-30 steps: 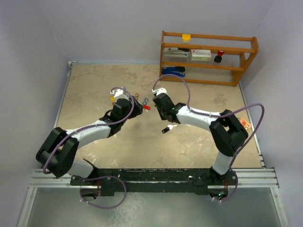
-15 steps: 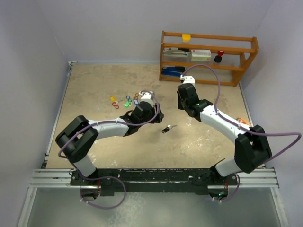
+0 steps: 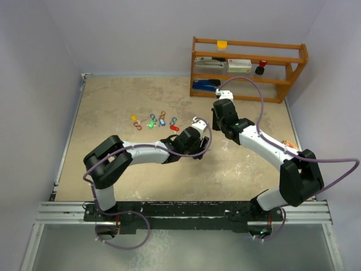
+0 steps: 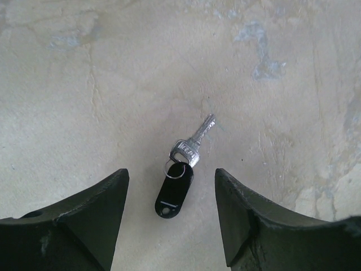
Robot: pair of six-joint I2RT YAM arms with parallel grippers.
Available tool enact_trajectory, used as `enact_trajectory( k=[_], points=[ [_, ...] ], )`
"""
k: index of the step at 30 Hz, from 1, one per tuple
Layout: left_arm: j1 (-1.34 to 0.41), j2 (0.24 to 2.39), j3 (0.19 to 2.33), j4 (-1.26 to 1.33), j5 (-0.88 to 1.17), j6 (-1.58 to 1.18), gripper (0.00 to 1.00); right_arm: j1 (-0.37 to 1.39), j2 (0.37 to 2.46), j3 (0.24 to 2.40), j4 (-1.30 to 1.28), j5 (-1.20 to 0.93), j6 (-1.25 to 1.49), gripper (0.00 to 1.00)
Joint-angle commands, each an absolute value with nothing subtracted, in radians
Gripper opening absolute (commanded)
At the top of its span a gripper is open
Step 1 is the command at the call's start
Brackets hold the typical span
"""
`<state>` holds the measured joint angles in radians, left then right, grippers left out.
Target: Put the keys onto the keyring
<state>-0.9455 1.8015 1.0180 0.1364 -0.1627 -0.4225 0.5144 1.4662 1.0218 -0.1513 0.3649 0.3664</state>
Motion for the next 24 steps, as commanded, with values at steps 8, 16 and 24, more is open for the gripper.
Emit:
enact_trajectory(
  k=[8, 16, 24],
  points=[
    [-1.012, 1.873, 1.109, 0.014, -0.264, -0.314, 0.61, 0.508, 1.439, 1.010, -0.112, 0.339, 0.364, 0.00],
    [-1.015, 1.890, 1.107, -0.009, -0.294, -0.301, 0.60, 0.507, 1.443, 1.008, -0.108, 0.328, 0.365, 0.00],
    [-1.015, 1.921, 1.105, -0.008, -0.313, -0.308, 0.55, 0.506, 1.433, 1.005, -0.109, 0.328, 0.365, 0.00]
  ],
)
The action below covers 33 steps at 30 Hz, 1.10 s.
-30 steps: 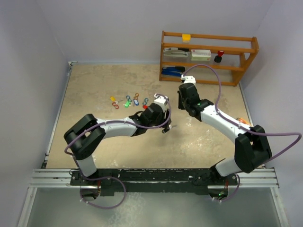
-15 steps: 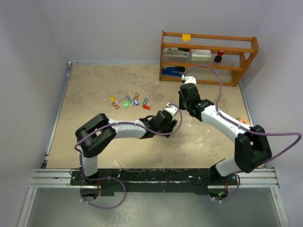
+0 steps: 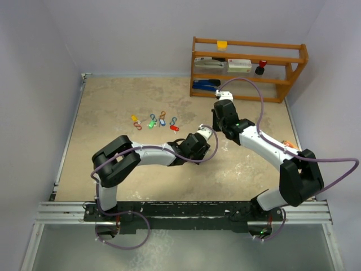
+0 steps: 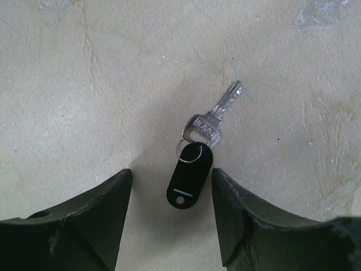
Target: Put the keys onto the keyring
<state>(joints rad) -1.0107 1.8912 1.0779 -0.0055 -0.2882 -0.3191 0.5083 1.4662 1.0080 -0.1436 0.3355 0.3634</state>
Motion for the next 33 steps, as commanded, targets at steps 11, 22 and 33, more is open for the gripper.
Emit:
enact_trajectory(
  k=[11, 22, 33],
  points=[
    [-1.013, 1.934, 1.107, -0.024, -0.402, -0.342, 0.47, 0.506, 1.412, 0.999, -0.108, 0.339, 0.365, 0.00],
    [-1.013, 1.942, 1.111, -0.042, -0.448, -0.371, 0.31, 0.505, 1.405, 0.993, -0.107, 0.342, 0.362, 0.00],
    [-0.924, 1.866, 1.049, -0.058, -0.528, -0.471, 0.28, 0.505, 1.414, 0.991, -0.103, 0.335, 0.364, 0.00]
  ],
)
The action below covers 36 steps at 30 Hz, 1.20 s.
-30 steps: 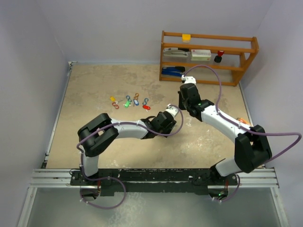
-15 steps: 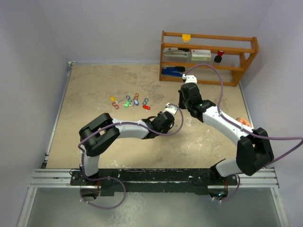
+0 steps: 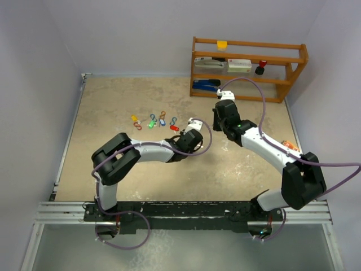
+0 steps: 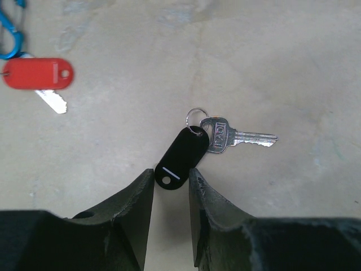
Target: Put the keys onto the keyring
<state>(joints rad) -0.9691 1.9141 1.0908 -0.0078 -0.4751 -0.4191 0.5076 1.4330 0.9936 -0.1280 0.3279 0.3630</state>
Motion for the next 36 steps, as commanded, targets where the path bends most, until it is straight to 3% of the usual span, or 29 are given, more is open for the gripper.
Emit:
enact_trajectory(
  k=[1, 8, 17, 26, 36],
  points=[
    [-0.917, 1.859, 1.044, -0.059, -0.531, -0.475, 0.28, 0.505, 1.416, 0.991, -0.103, 0.333, 0.364, 0.00],
    [-0.911, 1.787, 0.996, 0.003, -0.532, -0.479, 0.31, 0.505, 1.453, 1.001, -0.107, 0.309, 0.359, 0.00],
    [-0.911, 1.728, 0.959, 0.096, -0.478, -0.431, 0.49, 0.505, 1.453, 1.000, -0.104, 0.300, 0.356, 0.00],
    [-0.855, 1.762, 0.964, 0.135, -0.318, -0.404, 0.52, 0.505, 1.449, 0.998, -0.101, 0.295, 0.352, 0.00],
    [-0.824, 1.807, 0.981, 0.163, -0.280, -0.400, 0.53, 0.505, 1.456, 1.000, -0.097, 0.295, 0.347, 0.00]
  ],
)
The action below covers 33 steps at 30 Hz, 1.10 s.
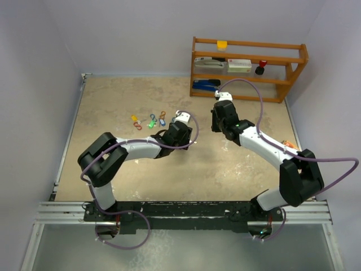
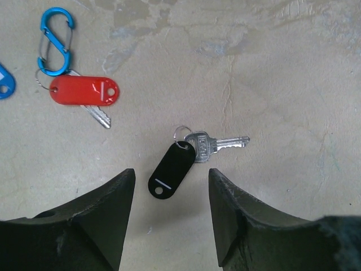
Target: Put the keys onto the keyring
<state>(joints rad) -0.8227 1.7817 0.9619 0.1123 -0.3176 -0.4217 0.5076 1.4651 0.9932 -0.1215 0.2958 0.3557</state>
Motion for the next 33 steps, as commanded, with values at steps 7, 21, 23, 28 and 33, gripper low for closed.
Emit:
enact_trajectory(
  k=[7, 21, 23, 28, 33],
  points=[
    [-0.822, 1.835, 0.987, 0.198, -0.277, -0.409, 0.53, 0.505, 1.454, 1.000, -0.098, 0.301, 0.345, 0.00],
    [-0.819, 1.898, 1.026, 0.213, -0.282, -0.424, 0.51, 0.504, 1.456, 0.994, -0.096, 0.302, 0.343, 0.00],
    [-0.818, 1.903, 1.028, 0.216, -0.281, -0.427, 0.49, 0.503, 1.455, 0.995, -0.095, 0.303, 0.342, 0.00],
    [-0.816, 1.910, 1.028, 0.224, -0.278, -0.433, 0.46, 0.503, 1.454, 0.991, -0.095, 0.304, 0.343, 0.00],
    [-0.813, 1.927, 1.033, 0.233, -0.273, -0.439, 0.43, 0.504, 1.450, 0.991, -0.095, 0.307, 0.341, 0.00]
  ],
)
